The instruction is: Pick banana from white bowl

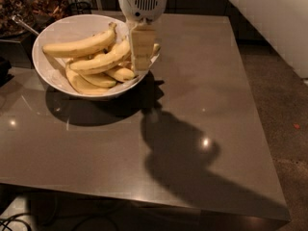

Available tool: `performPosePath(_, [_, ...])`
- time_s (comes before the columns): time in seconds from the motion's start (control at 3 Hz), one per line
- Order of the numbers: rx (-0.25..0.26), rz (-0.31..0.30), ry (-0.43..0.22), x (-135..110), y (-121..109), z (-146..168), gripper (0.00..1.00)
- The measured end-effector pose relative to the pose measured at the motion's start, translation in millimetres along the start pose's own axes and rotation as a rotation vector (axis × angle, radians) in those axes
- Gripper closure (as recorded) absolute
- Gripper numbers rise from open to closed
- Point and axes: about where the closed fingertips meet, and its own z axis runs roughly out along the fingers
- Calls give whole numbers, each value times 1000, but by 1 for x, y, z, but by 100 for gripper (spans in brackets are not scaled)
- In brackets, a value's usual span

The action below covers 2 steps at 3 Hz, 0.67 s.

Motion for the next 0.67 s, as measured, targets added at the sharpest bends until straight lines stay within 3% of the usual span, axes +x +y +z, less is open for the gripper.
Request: performPosePath(0.67, [19, -93, 8, -22, -11, 4, 32])
